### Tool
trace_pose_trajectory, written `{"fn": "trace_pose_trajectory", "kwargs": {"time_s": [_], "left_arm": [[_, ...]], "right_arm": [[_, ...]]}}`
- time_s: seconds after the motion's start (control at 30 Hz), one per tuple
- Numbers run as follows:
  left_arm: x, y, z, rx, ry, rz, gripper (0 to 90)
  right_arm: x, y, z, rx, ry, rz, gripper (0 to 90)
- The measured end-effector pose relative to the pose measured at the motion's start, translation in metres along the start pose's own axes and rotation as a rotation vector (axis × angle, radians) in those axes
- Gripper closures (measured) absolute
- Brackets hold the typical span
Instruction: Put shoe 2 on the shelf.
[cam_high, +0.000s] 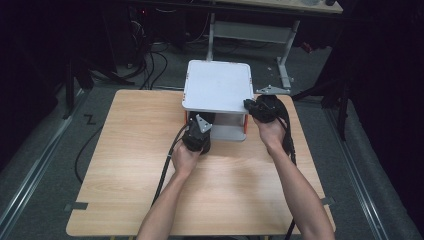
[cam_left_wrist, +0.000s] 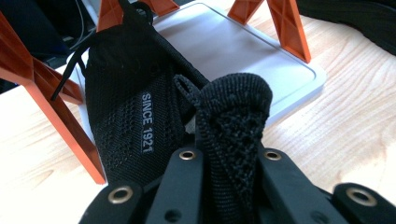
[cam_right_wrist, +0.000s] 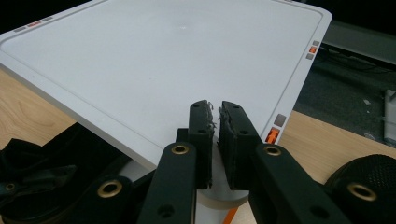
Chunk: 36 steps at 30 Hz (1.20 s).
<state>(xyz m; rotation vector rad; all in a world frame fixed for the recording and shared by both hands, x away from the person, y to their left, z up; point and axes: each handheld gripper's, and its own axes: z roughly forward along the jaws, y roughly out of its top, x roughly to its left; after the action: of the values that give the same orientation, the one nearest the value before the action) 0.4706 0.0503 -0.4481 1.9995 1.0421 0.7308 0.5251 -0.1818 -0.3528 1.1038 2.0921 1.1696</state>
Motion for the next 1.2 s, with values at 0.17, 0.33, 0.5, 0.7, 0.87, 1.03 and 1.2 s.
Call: {"fn": "trace_pose_trajectory", "kwargs": {"time_s": [0.17, 0.33, 0.5, 0.7, 0.87, 1.03, 1.2], "left_arm": [[0.004, 0.000, 0.005, -0.003, 0.006, -0.021, 85.0], [0.007, 0.010, 0.013, 0.010, 0.016, -0.025, 84.5], [0.011, 0.013, 0.024, 0.020, 0.027, -0.055, 83.8], [0.020, 0.012, 0.032, -0.003, 0.030, -0.121, 83.7], [0.020, 0.015, 0.036, 0.001, 0.046, -0.117, 83.6], [0.023, 0.020, 0.043, 0.008, 0.050, -0.151, 81.4], [0.025, 0.021, 0.039, -0.008, 0.032, -0.197, 66.1]], "right_arm": [[-0.001, 0.000, 0.000, 0.003, 0.002, -0.003, 84.0], [-0.002, 0.000, 0.000, 0.005, 0.006, -0.007, 85.3], [-0.003, 0.000, 0.000, 0.005, 0.008, -0.003, 86.3], [-0.003, 0.000, 0.000, 0.006, 0.009, -0.007, 87.1], [-0.003, 0.000, 0.000, 0.004, 0.007, -0.015, 87.3], [-0.003, 0.000, 0.000, 0.002, 0.003, -0.022, 87.3], [-0.003, 0.000, 0.000, -0.001, 0.004, -0.023, 87.3]]}}
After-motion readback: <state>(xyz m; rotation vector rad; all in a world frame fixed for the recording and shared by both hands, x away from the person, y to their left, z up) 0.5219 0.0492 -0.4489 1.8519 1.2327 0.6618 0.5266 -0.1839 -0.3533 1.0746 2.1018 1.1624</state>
